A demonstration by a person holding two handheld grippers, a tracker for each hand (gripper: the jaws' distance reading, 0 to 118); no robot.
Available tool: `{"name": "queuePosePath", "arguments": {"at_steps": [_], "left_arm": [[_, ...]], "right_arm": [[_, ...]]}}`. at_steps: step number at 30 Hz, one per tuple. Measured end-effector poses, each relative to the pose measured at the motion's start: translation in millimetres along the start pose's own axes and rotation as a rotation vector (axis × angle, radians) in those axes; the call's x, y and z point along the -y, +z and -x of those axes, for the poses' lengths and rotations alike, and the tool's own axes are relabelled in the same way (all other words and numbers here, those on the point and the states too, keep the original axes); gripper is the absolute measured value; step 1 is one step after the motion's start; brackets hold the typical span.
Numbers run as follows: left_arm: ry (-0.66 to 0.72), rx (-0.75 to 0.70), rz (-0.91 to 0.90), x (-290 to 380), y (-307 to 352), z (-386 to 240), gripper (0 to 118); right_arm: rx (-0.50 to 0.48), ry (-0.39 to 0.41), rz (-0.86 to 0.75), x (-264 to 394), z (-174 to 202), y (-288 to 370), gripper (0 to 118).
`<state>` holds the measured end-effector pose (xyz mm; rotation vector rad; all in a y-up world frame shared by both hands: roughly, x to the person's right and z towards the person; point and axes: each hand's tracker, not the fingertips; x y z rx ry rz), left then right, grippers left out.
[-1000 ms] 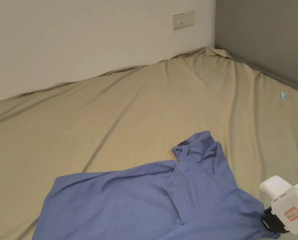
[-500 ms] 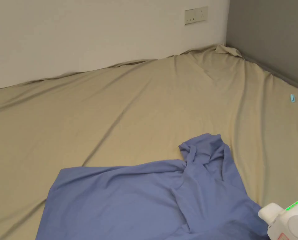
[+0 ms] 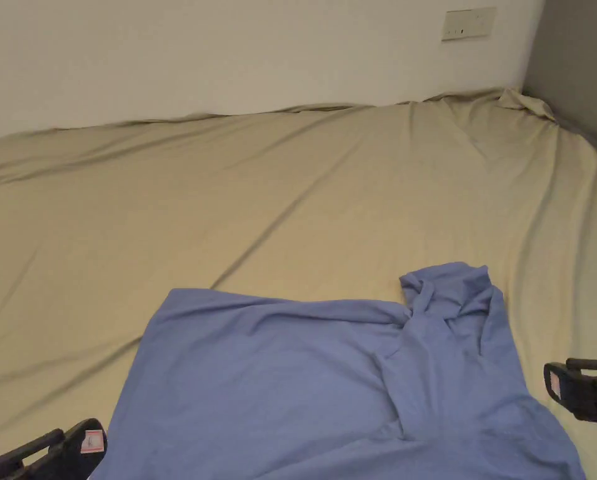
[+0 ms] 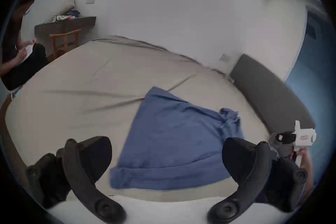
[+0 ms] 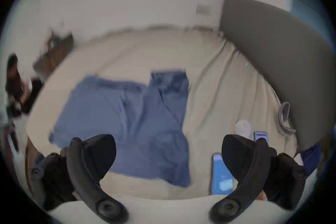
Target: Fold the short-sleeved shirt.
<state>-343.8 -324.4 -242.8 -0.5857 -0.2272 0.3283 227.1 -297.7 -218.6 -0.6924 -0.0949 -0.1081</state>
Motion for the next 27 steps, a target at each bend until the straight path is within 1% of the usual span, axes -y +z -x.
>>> {"name": "queuePosePath", "arguments": {"at_steps": [1,2,3,4,5,6,7,8,9,10,13,15,17,19,20,21,22,23,24,25,27], "left_arm": [[-0.012,-0.005,0.047,3.6,1.7,-6.6,118],[-0.003,-0.024,0.096,12.9,1.5,-14.1,118],[0.001,-0.028,0.089,22.6,-4.7,-12.8,114],[0.005,-0.02,0.087,28.8,-4.0,-15.3,86],[0.012,-0.019,0.11,36.4,-7.3,-19.7,14],[0.015,-0.045,0.174,47.8,-11.7,-13.2,0],[0.018,-0.028,0.209,56.0,-14.0,-4.2,0],[0.009,-0.004,0.232,60.0,-15.8,0.0,0],[0.013,-0.011,0.233,61.5,-16.0,5.0,0],[0.011,-0.024,0.234,64.2,-17.1,-5.7,0],[-0.003,-0.06,0.229,57.2,-24.2,-9.4,0],[-0.001,-0.051,0.227,42.2,-36.1,-9.6,0],[-0.01,-0.028,0.225,27.2,-55.7,-14.3,0],[-0.058,-0.009,0.219,5.1,-85.4,-14.8,0],[-0.109,-0.029,0.216,-7.5,-106.4,-17.1,4],[-0.171,-0.054,0.211,-19.7,-133.1,-18.2,44],[-0.217,-0.077,0.219,-31.4,-156.1,-16.7,109],[-0.25,-0.09,0.252,-44.4,-190.6,-13.2,117],[-0.26,-0.069,0.353,-48.6,-218.9,-5.7,117],[-0.231,-0.077,0.276,-62.2,-255.5,2.7,118],[-0.247,-0.161,0.354,-78.7,-319.7,23.4,118]], "right_arm": [[-0.023,-0.018,-0.038,3.4,3.4,7.0,117],[-0.047,-0.045,-0.092,12.0,8.6,15.6,114],[-0.067,-0.068,-0.137,21.5,17.0,19.8,103],[-0.074,-0.069,-0.134,24.3,36.9,25.8,74],[-0.065,-0.05,-0.099,31.2,47.7,22.5,7],[-0.09,-0.024,-0.048,40.5,57.1,17.6,3],[-0.121,-0.011,-0.02,46.3,61.3,14.1,3],[-0.174,0.012,0.011,50.6,63.8,8.7,3],[-0.214,0.018,0.03,53.3,66.2,4.7,3],[-0.209,0.031,0.038,54.7,67.6,2.8,3],[-0.172,0.061,0.027,54.1,67.9,0.7,3],[-0.174,0.036,0.016,50.0,61.2,-2.8,3],[-0.171,0.015,0.006,41.0,63.6,-5.8,3],[-0.178,0.002,0.001,37.1,62.9,-10.8,3],[-0.175,0.001,-0.001,33.9,55.3,-16.0,3],[-0.169,-0.001,-0.001,31.5,54.1,-19.9,3],[-0.165,0.002,0.0,29.7,53.6,-23.6,3],[-0.164,0.002,0.003,27.8,52.4,-28.3,3],[-0.166,0.0,0.005,25.4,49.7,-33.3,3],[-0.166,-0.007,0.01,24.5,48.3,-37.4,3],[-0.165,-0.015,0.024,22.0,45.5,-47.7,3]]}}
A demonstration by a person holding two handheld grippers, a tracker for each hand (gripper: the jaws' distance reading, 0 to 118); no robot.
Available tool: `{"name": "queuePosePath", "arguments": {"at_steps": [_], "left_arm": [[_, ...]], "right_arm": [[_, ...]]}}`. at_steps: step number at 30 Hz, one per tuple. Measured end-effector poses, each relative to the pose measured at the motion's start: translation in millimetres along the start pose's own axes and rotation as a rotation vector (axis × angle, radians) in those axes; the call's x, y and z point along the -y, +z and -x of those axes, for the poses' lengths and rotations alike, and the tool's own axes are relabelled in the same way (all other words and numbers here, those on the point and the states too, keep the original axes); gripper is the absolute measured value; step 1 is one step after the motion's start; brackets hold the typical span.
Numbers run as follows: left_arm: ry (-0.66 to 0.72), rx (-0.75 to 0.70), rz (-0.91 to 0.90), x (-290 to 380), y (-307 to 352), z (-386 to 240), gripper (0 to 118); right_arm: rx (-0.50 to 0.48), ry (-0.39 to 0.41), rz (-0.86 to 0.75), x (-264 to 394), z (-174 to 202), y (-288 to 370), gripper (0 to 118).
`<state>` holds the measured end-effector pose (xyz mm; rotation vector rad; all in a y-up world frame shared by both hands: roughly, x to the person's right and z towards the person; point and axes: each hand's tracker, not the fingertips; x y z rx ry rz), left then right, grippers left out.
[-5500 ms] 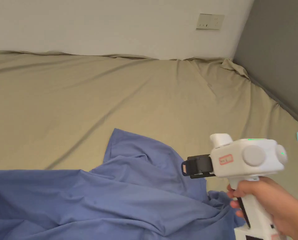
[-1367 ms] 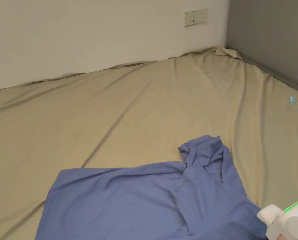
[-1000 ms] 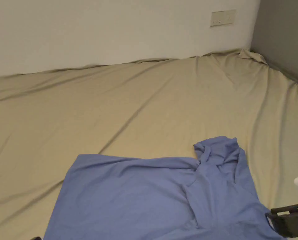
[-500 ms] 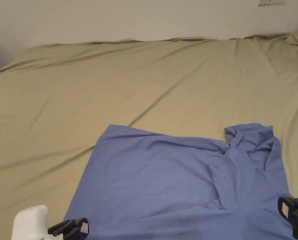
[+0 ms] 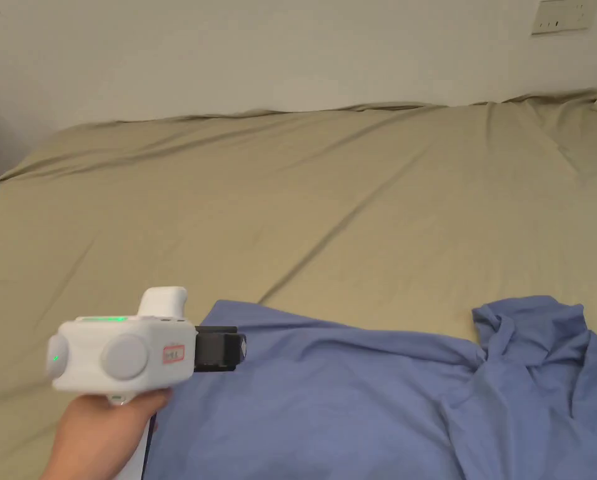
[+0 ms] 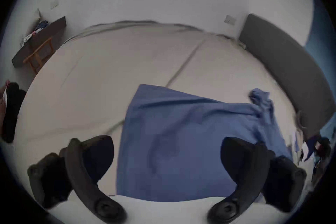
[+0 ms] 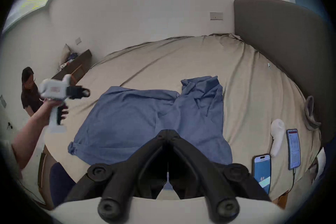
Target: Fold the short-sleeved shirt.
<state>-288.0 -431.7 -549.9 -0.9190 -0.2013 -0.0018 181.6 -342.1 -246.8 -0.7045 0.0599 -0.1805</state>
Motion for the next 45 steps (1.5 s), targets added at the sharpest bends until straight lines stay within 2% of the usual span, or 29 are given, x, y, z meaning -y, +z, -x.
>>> {"name": "queuePosePath", "arguments": {"at_steps": [2,5,10,11,12,13,14,15,16,18,19,20,23,25,26,27,28,29,30,32,35,36,37,38,39,40,41,44,45], "left_arm": [[0.022,-0.082,0.042,-25.4,-50.8,11.8,118],[0.097,-0.114,0.053,-52.7,-94.1,18.2,118],[0.054,-0.191,0.136,-63.3,-143.0,20.3,118],[0.015,-0.187,0.147,-59.6,-148.3,21.3,110],[-0.002,-0.157,0.201,-51.8,-151.8,16.8,97],[0.01,-0.138,0.172,-48.4,-150.1,14.9,96],[0.013,-0.16,0.113,-48.5,-140.8,11.6,79],[0.004,-0.119,0.105,-48.4,-136.4,9.2,45],[-0.017,-0.098,0.08,-48.9,-131.2,4.5,3],[-0.113,-0.184,0.05,-45.3,-117.2,-8.3,0],[-0.126,-0.147,0.027,-44.1,-102.3,-19.1,0],[-0.084,-0.076,0.003,-43.9,-90.1,-18.8,0],[0.244,0.23,-0.116,-42.1,-40.0,-8.1,0],[0.358,0.317,-0.239,-50.9,-13.1,7.4,0],[0.35,0.328,-0.253,-50.3,1.2,7.7,0],[0.323,0.322,-0.267,-52.5,11.2,8.2,0],[0.302,0.312,-0.262,-54.5,17.7,8.3,0],[0.267,0.311,-0.243,-55.6,25.4,7.3,0],[0.242,0.311,-0.235,-56.0,32.2,6.5,0],[0.242,0.3,-0.236,-54.9,41.9,3.9,0],[0.246,0.296,-0.24,-55.2,50.2,6.1,0],[0.251,0.296,-0.241,-55.3,51.1,6.8,0],[0.257,0.297,-0.24,-55.4,50.8,7.3,0],[0.261,0.295,-0.237,-55.1,50.1,7.0,0],[0.257,0.286,-0.233,-54.4,49.2,8.9,0],[0.251,0.279,-0.23,-53.5,48.6,8.7,0],[0.248,0.272,-0.226,-52.2,48.2,8.4,0],[0.274,0.268,-0.245,-44.2,55.4,12.3,0],[0.307,0.289,-0.261,-42.1,61.7,15.0,0]], "right_arm": [[0.011,-0.005,0.012,-2.5,-1.1,-8.8,3],[0.031,0.0,0.043,-2.6,-9.8,-23.7,3],[0.05,-0.015,0.081,-2.5,-22.1,-43.3,3],[0.051,-0.017,0.09,-3.2,-23.5,-48.3,3],[0.052,-0.016,0.096,-3.8,-24.3,-53.0,3],[0.054,-0.01,0.103,-8.7,-14.2,-57.8,3],[0.06,0.001,0.113,-11.7,-11.2,-62.9,3],[0.064,0.006,0.12,-14.8,-11.4,-67.7,3],[0.066,0.005,0.125,-18.6,-13.1,-72.4,3],[0.078,0.004,0.14,-34.1,-19.5,-84.4,3],[0.094,0.016,0.14,-41.3,-23.7,-91.3,3],[0.126,0.042,0.133,-50.7,-30.7,-101.3,3],[0.213,0.102,0.142,-77.6,-66.7,-138.5,3],[0.232,0.131,0.174,-94.3,-92.5,-168.3,3],[0.235,0.129,0.22,-104.2,-106.3,-188.6,15],[0.21,0.093,0.268,-113.6,-117.7,-206.3,48],[0.208,0.073,0.306,-119.2,-127.3,-221.7,94],[0.216,0.064,0.372,-123.5,-137.4,-240.2,118],[0.239,0.095,0.43,-123.4,-141.9,-257.1,118],[0.268,0.155,0.419,-121.4,-143.5,-274.5,118],[0.313,0.134,0.55,-107.7,-146.1,-299.6,116],[0.298,0.121,0.552,-103.9,-144.5,-300.6,106],[0.275,0.103,0.549,-103.3,-142.0,-297.5,80],[0.208,0.019,0.508,-107.0,-136.4,-288.3,47],[0.281,0.027,0.481,-109.7,-128.1,-282.5,27],[0.322,0.089,0.466,-110.0,-121.7,-277.2,14],[0.298,0.136,0.459,-113.6,-118.1,-268.8,8],[0.162,0.06,0.4,-126.3,-110.5,-225.9,6],[0.154,0.107,0.348,-136.9,-103.3,-205.8,6]]}}
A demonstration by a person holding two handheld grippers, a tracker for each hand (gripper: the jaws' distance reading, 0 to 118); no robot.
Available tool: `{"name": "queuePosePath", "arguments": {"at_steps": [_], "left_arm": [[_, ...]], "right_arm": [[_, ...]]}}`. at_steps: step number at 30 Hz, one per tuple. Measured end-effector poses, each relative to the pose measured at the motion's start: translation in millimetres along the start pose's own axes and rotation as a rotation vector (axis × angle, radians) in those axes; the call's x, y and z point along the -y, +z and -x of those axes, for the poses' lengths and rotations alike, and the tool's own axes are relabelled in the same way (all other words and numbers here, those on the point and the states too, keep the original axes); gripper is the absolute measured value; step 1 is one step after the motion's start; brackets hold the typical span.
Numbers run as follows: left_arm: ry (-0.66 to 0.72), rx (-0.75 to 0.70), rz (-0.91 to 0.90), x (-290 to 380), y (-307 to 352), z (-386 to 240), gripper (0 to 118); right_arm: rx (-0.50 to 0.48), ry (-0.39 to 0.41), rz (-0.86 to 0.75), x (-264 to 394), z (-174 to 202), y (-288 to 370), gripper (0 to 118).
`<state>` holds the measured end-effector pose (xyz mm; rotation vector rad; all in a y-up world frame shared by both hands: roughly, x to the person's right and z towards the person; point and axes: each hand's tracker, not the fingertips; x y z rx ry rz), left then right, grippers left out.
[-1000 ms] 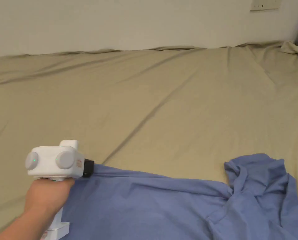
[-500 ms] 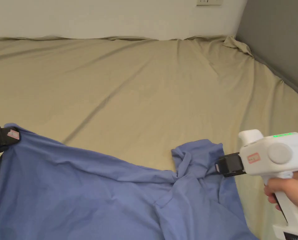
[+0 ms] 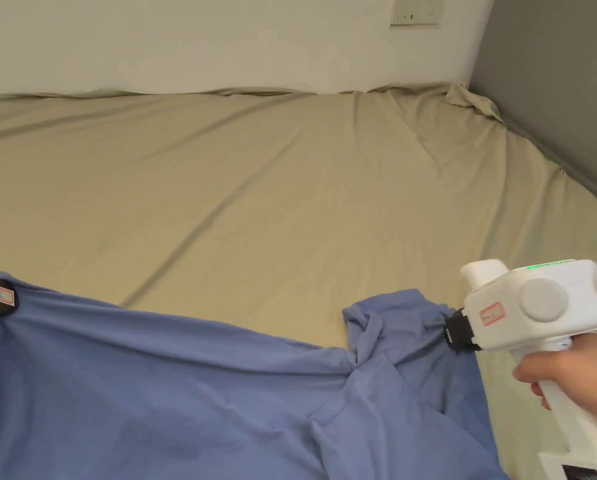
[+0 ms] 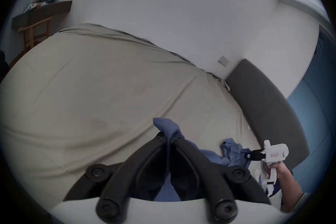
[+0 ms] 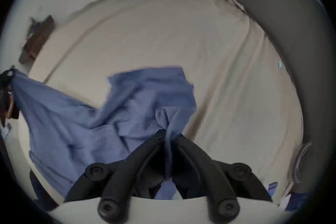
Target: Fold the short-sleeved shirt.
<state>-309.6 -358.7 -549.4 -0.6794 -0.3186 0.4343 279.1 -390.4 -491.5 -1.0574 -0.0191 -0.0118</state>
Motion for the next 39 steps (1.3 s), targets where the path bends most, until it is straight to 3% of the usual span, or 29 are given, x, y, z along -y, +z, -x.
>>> {"name": "queuePosePath", "arguments": {"at_steps": [2,3,4,6,9,13,18,20,27,39], "left_arm": [[0.049,0.012,-0.036,-2.2,17.2,0.1,0],[0.077,0.026,-0.061,-6.8,27.4,-0.8,0],[0.093,0.031,-0.08,-14.2,36.4,-1.8,0],[0.122,0.041,-0.102,-33.9,53.9,-5.3,0],[0.078,0.01,-0.177,-77.1,84.5,-16.3,0],[0.074,0.047,-0.291,-137.1,137.8,-32.2,0],[-0.039,0.014,-0.342,-218.5,176.4,-60.8,0],[-0.041,0.032,-0.359,-246.5,185.5,-70.9,0],[-0.063,0.026,-0.389,-328.4,186.0,-99.9,0],[-0.013,-0.068,-0.335,-385.7,125.7,-116.2,0]], "right_arm": [[0.013,0.093,-0.092,-2.8,15.1,49.8,6],[-0.025,0.115,-0.149,-6.5,20.6,78.4,6],[-0.044,0.132,-0.194,-16.7,21.9,104.5,6],[0.02,0.155,-0.288,-33.9,26.8,150.4,6],[0.042,0.178,-0.368,-69.8,20.8,208.7,6],[0.28,0.292,-0.45,-107.5,32.2,266.1,6],[0.31,0.307,-0.528,-164.1,43.4,335.1,6],[0.364,0.334,-0.536,-185.7,48.5,354.0,6],[0.396,0.255,-0.516,-270.3,46.6,389.2,6],[0.428,0.179,-0.475,-388.8,47.7,352.2,6]]}}
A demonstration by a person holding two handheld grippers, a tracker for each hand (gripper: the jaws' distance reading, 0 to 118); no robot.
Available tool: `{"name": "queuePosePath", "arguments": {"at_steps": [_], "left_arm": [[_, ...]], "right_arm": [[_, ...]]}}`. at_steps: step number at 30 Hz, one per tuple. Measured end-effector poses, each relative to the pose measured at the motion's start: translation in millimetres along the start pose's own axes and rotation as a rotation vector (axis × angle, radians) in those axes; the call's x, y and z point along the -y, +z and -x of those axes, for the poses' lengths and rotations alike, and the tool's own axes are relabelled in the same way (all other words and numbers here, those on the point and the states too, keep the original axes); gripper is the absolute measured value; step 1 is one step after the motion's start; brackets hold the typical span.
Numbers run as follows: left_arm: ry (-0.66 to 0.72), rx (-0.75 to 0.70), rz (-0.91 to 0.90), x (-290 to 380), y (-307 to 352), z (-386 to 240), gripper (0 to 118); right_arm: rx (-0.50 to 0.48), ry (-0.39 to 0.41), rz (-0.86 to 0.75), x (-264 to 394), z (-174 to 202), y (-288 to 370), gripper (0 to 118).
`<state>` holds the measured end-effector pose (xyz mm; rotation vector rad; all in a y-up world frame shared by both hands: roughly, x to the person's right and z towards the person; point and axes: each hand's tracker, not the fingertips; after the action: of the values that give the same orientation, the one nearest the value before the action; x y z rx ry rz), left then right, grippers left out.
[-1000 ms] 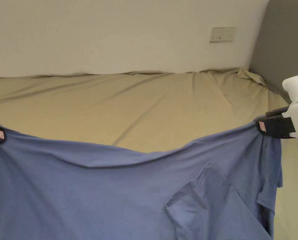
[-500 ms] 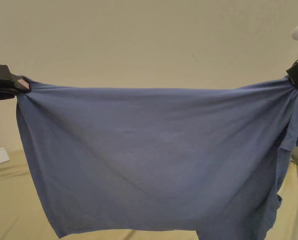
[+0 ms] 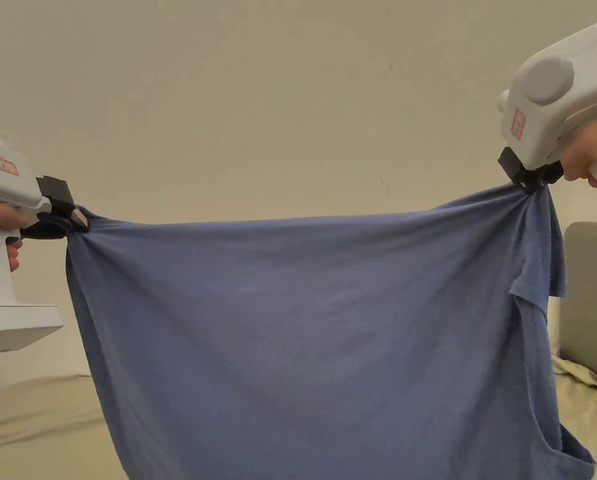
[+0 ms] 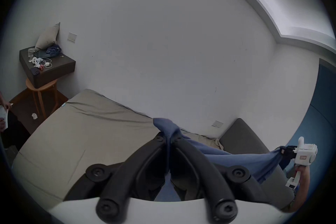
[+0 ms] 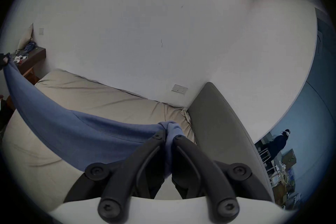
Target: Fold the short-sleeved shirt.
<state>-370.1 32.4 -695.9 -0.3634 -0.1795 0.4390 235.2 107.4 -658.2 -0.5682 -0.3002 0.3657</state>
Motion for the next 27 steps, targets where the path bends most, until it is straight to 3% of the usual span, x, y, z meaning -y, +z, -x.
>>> {"name": "queuePosePath", "arguments": {"at_steps": [2,9,11,14,16,18,21,27], "left_arm": [[0.007,-0.013,-0.003,-0.8,-10.4,-0.7,0],[-0.006,-0.051,0.081,55.4,-68.5,22.6,0],[0.009,-0.062,0.12,90.4,-87.6,36.5,0],[-0.012,-0.061,0.247,158.4,-120.4,60.0,0],[-0.003,-0.08,0.317,204.9,-136.5,78.0,0],[0.02,-0.122,0.375,252.9,-147.5,96.4,0],[0.067,-0.13,0.448,314.1,-153.7,123.8,0],[0.137,-0.185,0.557,398.5,-118.2,175.9,0]], "right_arm": [[0.012,-0.008,0.0,-7.8,23.5,23.8,6],[-0.025,0.009,0.056,26.6,62.9,-44.6,6],[-0.038,0.028,0.083,60.2,88.0,-81.8,6],[-0.054,0.142,0.216,133.9,139.6,-142.9,6],[-0.1,0.162,0.26,182.3,168.0,-172.2,6],[-0.168,0.138,0.324,233.6,196.2,-189.1,6],[-0.189,0.11,0.346,297.2,224.6,-196.5,6],[-0.247,0.04,0.445,400.8,225.6,-186.2,6]]}}
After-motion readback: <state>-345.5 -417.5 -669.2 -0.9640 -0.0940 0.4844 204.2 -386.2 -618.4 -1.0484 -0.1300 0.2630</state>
